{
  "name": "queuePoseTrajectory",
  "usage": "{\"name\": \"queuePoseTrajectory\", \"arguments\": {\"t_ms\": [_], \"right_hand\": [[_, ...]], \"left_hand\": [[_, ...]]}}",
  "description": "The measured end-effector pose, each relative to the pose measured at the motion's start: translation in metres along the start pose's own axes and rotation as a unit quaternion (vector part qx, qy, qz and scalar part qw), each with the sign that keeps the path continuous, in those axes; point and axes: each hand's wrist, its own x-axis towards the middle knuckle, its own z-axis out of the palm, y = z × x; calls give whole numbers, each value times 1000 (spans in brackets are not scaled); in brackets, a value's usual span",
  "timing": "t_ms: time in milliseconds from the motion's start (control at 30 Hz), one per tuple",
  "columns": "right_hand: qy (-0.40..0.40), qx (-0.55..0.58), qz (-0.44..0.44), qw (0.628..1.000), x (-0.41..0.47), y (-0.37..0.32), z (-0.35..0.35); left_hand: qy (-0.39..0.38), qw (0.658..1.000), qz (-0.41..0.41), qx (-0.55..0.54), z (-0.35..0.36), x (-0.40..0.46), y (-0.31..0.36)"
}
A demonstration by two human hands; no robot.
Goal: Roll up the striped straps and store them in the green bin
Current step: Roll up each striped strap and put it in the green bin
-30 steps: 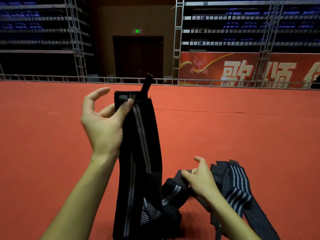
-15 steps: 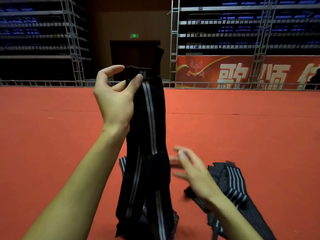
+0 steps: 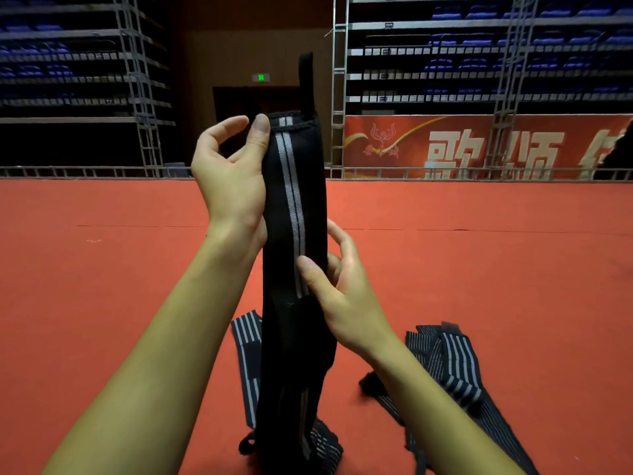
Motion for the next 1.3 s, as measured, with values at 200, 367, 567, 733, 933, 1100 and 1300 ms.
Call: {"name": "queuePoseTrajectory", "arguments": {"t_ms": [200, 367, 567, 733, 933, 1100, 1300], "right_hand": [[91, 70, -47, 992, 0, -18, -9], [135, 81, -80, 984, 8, -24, -22], [162, 39, -58, 984, 29, -11, -33], [145, 33, -56, 987, 36, -8, -36], [24, 28, 61, 997, -5, 14, -40], [-37, -6, 94, 995, -27, 41, -37], [17, -34, 50, 998, -13, 39, -35]], "left_hand": [[-70, 994, -55, 71, -3, 0, 2], [-202, 960, -109, 160, -40, -59, -14], [-306, 913, -187, 195, -76, -98, -42], [-305, 922, -144, 190, -78, -102, -57], [-227, 959, -95, 144, -68, -76, -59], [-194, 960, -142, 140, -65, -60, -65], [-241, 942, -156, 173, -77, -77, -60]]}}
